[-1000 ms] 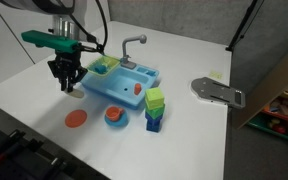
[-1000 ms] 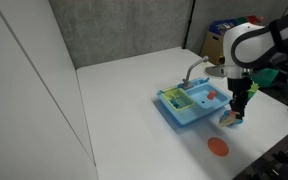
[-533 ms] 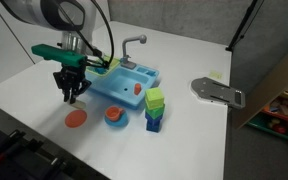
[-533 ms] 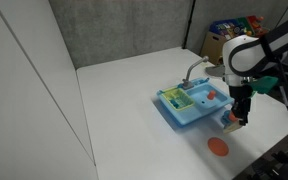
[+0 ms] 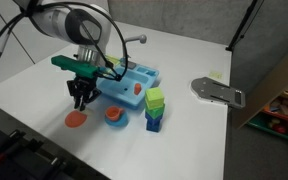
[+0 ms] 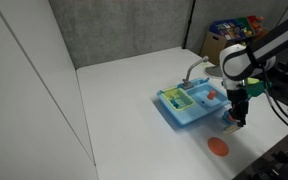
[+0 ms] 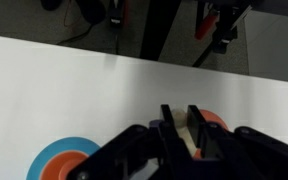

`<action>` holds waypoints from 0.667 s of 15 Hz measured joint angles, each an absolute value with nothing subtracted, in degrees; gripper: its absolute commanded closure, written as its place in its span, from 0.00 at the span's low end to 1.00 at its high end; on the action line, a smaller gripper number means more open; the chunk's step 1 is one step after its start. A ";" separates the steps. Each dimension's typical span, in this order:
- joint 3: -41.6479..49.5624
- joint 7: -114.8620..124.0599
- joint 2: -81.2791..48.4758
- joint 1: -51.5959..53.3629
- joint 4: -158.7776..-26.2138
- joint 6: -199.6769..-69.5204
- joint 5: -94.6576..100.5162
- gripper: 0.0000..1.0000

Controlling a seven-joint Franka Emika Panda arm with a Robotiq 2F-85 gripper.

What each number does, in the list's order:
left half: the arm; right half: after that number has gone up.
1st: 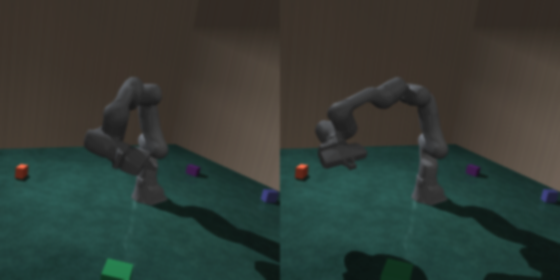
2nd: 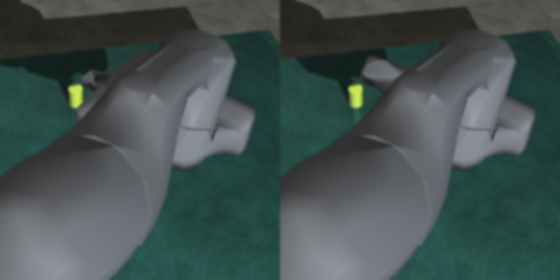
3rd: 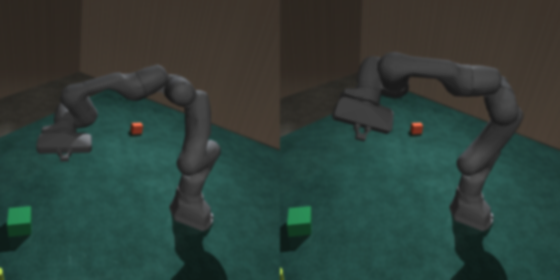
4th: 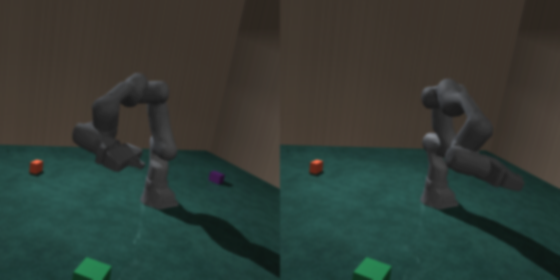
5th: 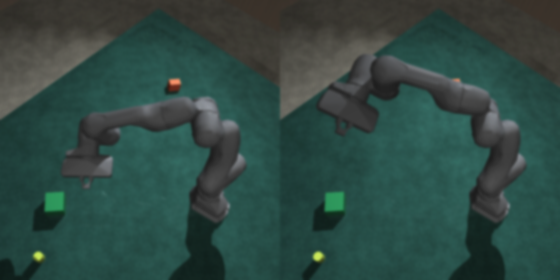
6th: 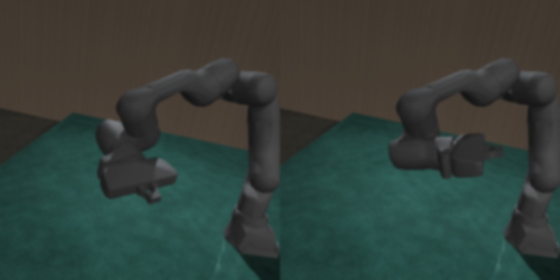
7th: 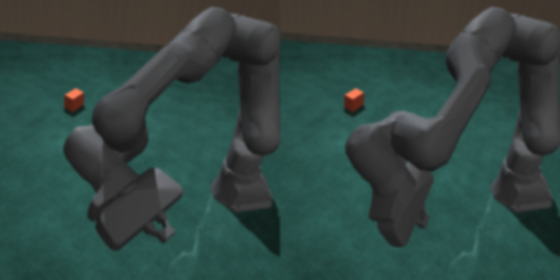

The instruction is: Pick up the detergent from the sink and put it on the table

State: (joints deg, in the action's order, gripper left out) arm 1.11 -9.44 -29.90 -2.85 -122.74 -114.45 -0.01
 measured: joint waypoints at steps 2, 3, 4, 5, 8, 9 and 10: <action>1.20 -9.37 -32.14 -3.16 -120.78 -113.64 -0.01 0.92; 1.23 -9.33 -33.12 -3.22 -119.83 -113.14 -0.01 0.92; 1.24 -9.27 -34.06 -3.23 -118.92 -112.59 -0.01 0.92; 1.23 -9.23 -34.94 -3.23 -118.07 -112.16 -0.01 0.92; 1.23 -9.16 -37.16 -3.22 -115.85 -111.24 -0.01 0.92; 1.23 -9.15 -37.82 -3.22 -115.17 -110.90 -0.02 0.92; 1.23 -9.13 -38.39 -3.21 -114.55 -110.60 -0.02 0.92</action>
